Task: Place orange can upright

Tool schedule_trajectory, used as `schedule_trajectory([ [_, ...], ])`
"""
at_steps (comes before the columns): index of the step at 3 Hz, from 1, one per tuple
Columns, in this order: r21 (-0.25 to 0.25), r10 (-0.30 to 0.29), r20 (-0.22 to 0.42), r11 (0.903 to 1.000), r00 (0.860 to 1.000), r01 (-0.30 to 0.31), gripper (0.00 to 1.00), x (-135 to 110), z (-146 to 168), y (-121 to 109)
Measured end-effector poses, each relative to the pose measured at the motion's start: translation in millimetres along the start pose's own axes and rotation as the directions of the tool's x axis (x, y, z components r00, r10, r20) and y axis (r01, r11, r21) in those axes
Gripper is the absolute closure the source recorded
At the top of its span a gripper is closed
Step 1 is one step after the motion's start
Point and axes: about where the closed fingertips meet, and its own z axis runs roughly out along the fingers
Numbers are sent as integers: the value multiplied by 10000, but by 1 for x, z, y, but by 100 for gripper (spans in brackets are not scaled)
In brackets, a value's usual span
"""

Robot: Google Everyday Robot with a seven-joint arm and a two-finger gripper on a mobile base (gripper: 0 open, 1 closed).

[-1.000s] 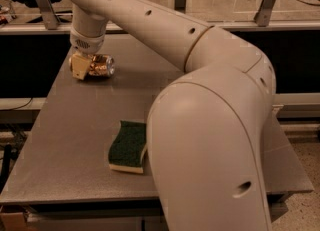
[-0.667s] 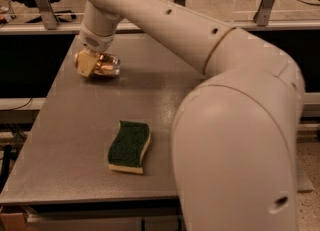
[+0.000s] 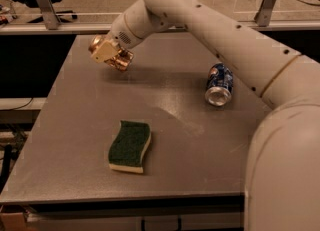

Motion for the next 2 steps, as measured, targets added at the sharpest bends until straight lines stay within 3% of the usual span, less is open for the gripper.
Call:
schedule_trajectory([
  [1,164,106,2049,9998,9787,-142,100,-14,-25,-9],
  [2,253,290,3419,9989,9393,-400,100,-26,-41,-5],
])
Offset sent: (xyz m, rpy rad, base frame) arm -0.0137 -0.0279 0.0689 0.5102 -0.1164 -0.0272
